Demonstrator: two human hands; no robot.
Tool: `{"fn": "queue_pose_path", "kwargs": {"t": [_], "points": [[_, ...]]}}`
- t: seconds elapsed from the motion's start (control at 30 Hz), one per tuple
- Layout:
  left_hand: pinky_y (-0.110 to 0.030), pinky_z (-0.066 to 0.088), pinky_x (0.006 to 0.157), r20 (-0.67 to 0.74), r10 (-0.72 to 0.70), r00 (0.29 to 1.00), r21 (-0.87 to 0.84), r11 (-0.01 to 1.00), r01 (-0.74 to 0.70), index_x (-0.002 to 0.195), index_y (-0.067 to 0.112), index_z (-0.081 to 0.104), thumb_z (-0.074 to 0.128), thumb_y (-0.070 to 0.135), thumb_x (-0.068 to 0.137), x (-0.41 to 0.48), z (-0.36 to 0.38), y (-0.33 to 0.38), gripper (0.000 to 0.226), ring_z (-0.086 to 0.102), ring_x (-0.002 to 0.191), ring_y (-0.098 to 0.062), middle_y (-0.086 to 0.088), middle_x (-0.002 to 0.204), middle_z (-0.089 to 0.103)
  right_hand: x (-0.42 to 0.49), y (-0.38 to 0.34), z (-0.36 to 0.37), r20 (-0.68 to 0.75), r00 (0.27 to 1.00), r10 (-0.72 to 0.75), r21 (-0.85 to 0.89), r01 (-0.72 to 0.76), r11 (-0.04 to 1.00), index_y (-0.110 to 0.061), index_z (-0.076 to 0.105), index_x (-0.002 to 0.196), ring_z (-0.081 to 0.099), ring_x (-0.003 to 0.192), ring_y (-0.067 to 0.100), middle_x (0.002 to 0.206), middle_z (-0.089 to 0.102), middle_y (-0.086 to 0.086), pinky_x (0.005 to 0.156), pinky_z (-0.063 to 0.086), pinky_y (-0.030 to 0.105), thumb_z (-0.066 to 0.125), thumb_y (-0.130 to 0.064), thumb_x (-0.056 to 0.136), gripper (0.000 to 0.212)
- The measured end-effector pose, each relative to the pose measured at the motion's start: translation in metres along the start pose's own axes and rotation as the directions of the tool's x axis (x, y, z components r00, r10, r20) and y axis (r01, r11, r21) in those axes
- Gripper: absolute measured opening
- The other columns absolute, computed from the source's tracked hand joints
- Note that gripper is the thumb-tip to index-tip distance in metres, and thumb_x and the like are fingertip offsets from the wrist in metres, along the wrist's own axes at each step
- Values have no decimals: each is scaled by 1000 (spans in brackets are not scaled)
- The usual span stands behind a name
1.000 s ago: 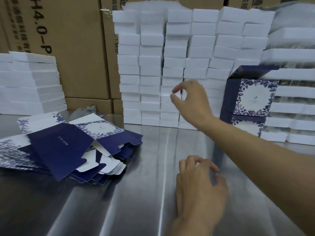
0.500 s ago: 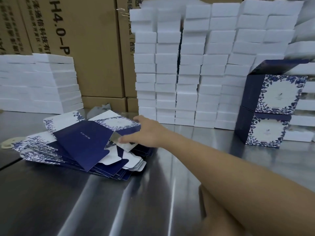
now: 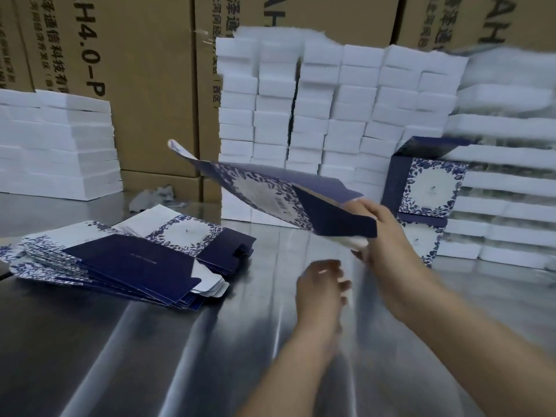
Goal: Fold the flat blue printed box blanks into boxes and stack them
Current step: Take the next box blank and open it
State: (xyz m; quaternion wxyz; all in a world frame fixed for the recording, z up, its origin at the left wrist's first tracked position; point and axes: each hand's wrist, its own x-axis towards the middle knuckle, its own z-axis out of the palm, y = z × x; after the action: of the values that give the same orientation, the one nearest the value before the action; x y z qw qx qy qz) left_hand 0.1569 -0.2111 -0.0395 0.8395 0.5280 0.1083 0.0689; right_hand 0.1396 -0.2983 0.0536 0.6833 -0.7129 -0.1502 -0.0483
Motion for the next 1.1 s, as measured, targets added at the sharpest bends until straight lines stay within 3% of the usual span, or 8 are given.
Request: {"fn": "queue_pose_path", "kwargs": {"t": [0.2, 0.33, 0.47, 0.57, 0.73, 0.83, 0.97, 1.1], "points": [[-38, 53, 84, 58, 53, 997, -425, 905, -24, 116, 15, 74, 54, 60, 98, -37, -13, 25, 53, 72, 93, -34, -13, 113, 76, -53, 52, -53, -133, 987, -90, -39, 86, 996, -54, 45, 140, 63, 111, -9, 129, 59, -21, 92, 48, 21, 90, -68, 62, 91], [-21, 50, 51, 194, 112, 974, -433, 901, -18, 77, 7, 72, 88, 69, 57, -49, -14, 31, 67, 65, 57, -20, -10, 72, 67, -57, 69, -61, -82, 992, -98, -119, 88, 989, -53, 47, 142, 62, 113, -10, 127, 64, -27, 103, 53, 29, 86, -68, 56, 96], [-32, 60, 57, 183, 196, 963, -436, 894, -100, 91, 22, 86, 33, 88, 90, -48, -21, 42, 85, 78, 76, -25, -6, 97, 81, -53, 66, -64, -127, 986, -106, -177, 83, 981, -56, 44, 144, 58, 128, 7, 139, 56, -14, 113, 48, 45, 83, -79, 53, 102], [-32, 61, 54, 162, 222, 961, -360, 921, -152, 78, 26, 87, 20, 83, 97, -47, -22, 45, 90, 80, 71, -22, -4, 88, 83, -53, 65, -69, -94, 991, -93, -245, 68, 967, -56, 43, 146, 53, 135, 11, 144, 51, -13, 115, 45, 46, 79, -83, 53, 103], [-39, 60, 62, 122, 194, 973, -310, 939, -148, 107, 28, 84, 48, 97, 78, -46, -21, 49, 83, 79, 85, -29, -6, 118, 79, -50, 52, -82, 101, 995, -12, -156, 28, 987, -58, 58, 133, 64, 121, 1, 126, 69, -23, 105, 52, 32, 78, -76, 63, 75], [-49, 61, 87, 72, 218, 973, -234, 952, -196, 120, 30, 80, 55, 96, 76, -48, -18, 52, 84, 78, 103, -29, -3, 124, 78, -47, 37, -90, 205, 976, 80, -17, -78, 997, -47, 72, 124, 70, 112, 16, 122, 75, -10, 93, 58, 34, 73, -66, 74, 54], [-50, 55, 107, -7, 315, 949, -39, 948, -316, 139, 37, 67, 64, 97, 64, -50, -10, 54, 96, 73, 119, -22, 6, 132, 74, -44, 25, -115, 516, 846, 138, 316, -337, 887, -19, 77, 120, 69, 101, 29, 112, 72, 13, 91, 58, 50, 87, -51, 71, 59], [-45, 48, 113, -130, 455, 881, 226, 879, -420, 146, 47, 41, 56, 100, 57, -48, -5, 47, 105, 64, 124, -12, 13, 139, 64, -42, 25, -121, 637, 760, 127, 270, -375, 887, -21, 78, 123, 71, 105, 27, 125, 74, 9, 100, 56, 47, 78, -65, 76, 64]]}}
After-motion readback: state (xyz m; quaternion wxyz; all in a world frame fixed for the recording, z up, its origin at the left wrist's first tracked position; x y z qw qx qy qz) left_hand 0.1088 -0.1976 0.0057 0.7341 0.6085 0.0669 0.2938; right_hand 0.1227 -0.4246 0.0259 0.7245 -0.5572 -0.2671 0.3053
